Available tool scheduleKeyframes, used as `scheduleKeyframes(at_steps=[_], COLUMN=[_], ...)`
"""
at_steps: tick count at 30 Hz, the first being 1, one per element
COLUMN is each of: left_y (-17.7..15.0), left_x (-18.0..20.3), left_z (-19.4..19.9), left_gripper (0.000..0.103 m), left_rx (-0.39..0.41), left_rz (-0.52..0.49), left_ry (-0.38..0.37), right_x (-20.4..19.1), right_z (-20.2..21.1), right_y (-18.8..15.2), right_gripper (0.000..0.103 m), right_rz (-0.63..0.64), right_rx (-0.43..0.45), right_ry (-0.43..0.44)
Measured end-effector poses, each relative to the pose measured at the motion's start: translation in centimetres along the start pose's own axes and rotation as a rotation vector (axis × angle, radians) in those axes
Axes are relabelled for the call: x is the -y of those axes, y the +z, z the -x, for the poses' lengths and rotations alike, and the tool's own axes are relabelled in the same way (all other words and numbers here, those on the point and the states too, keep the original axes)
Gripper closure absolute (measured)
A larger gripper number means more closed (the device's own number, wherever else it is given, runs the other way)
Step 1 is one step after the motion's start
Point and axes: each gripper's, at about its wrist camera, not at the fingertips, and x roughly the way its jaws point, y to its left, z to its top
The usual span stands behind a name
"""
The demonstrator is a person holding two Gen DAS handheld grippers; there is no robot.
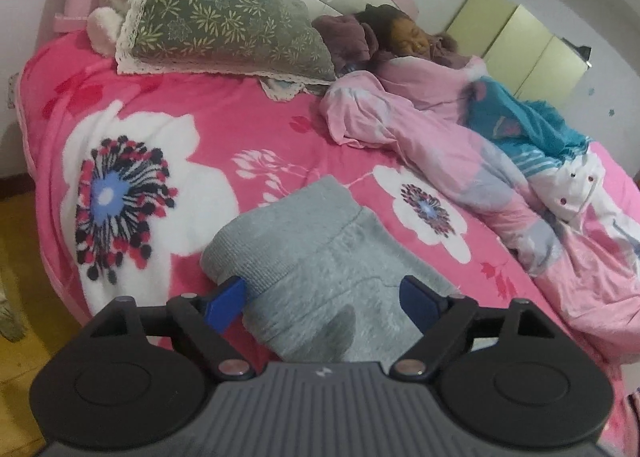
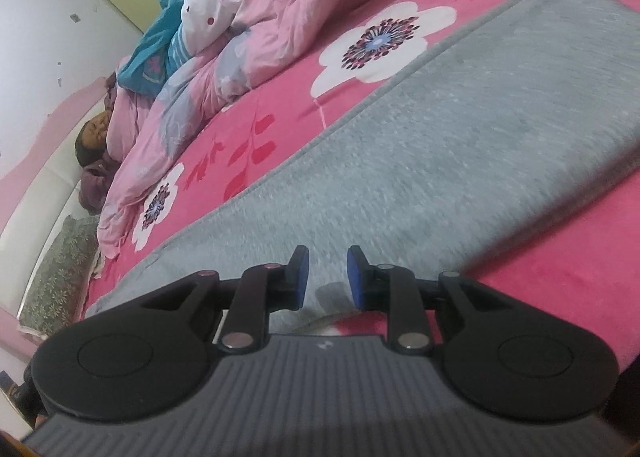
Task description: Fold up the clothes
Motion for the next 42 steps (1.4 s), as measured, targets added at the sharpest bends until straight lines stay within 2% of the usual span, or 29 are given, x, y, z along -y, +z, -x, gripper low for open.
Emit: scheduleKeyframes(at_steps=[6, 11, 13, 16, 20, 23, 26, 29, 32, 34, 37, 42], left_y=[-0.8, -1.3, -1.7, -2.6, -5.3, -8.8, -13.0, -16.6, -20.0, -21.8, -22.7, -21.9], left_x=[0.1, 2.6, 4.5, 8.4, 15.0, 20.6, 25.1, 27.2, 29.0, 28.9, 27.7, 24.7], left_z=[1.2, 3.1, 3.7, 3.5, 1.4, -0.5, -2.4, -3.0, -3.5, -3.2, -2.0, -0.3], left_gripper=[0.024, 0.025, 0.025, 0.025, 0.025, 0.025, 0.025, 0.025, 0.025, 0.025, 0.025, 0.025], left_rx=[-0.007, 0.075, 0.103, 0.094, 0.007, -0.079, -0.173, -0.208, -0.235, -0.222, -0.2, -0.216], left_rz=[-0.034, -0.131, -0.192, -0.29, -0.42, -0.554, -0.684, -0.801, -0.914, -0.966, -0.957, -0.882], left_ry=[0.089, 0.125, 0.103, 0.006, -0.187, -0.327, -0.418, -0.432, -0.44, -0.415, -0.387, -0.373], right_x=[-0.4, -3.3, -4.9, -6.6, -6.9, -6.0, -4.4, -2.1, -0.7, -0.6, -0.3, 0.7], right_z=[-0.1, -1.3, -2.1, -2.8, -2.4, -1.7, -2.4, -3.8, -3.4, -3.0, -2.9, -2.9], right_y=[-0.3, -1.0, -1.4, -2.1, -2.7, -2.1, -1.9, -2.6, -4.1, -4.7, -5.1, -4.4], right_gripper=[0.08, 0.08, 0.08, 0.08, 0.08, 0.08, 0.08, 0.082, 0.081, 0.08, 0.078, 0.073], right_rz=[0.022, 0.182, 0.254, 0.322, 0.36, 0.429, 0.522, 0.541, 0.542, 0.555, 0.593, 0.485], right_rx=[-0.003, -0.027, -0.035, -0.032, 0.015, 0.121, 0.209, 0.217, 0.274, 0.289, 0.289, 0.296], right_ry=[0.009, 0.01, 0.019, 0.034, -0.001, -0.06, -0.161, -0.243, -0.228, -0.23, -0.223, -0.162])
